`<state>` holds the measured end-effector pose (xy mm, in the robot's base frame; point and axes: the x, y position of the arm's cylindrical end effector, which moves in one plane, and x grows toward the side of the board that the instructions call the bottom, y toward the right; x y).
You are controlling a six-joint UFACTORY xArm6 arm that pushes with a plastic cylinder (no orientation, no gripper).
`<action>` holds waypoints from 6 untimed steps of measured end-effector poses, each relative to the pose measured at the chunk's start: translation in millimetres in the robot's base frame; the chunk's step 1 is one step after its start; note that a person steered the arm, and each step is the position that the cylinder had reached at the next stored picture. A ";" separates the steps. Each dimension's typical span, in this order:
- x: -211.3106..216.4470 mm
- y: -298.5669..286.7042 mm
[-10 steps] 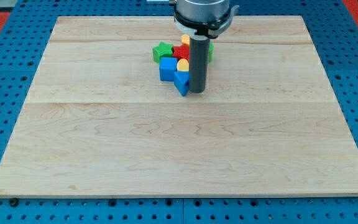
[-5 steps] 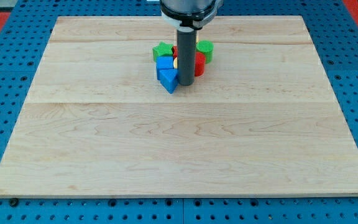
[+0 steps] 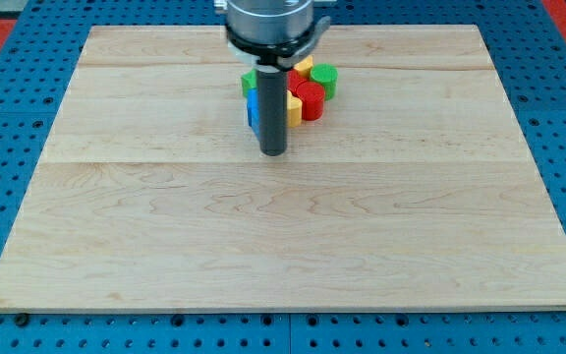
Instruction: Push the blue triangle into the blue cube
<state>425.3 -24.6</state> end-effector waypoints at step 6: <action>-27.7 -12.0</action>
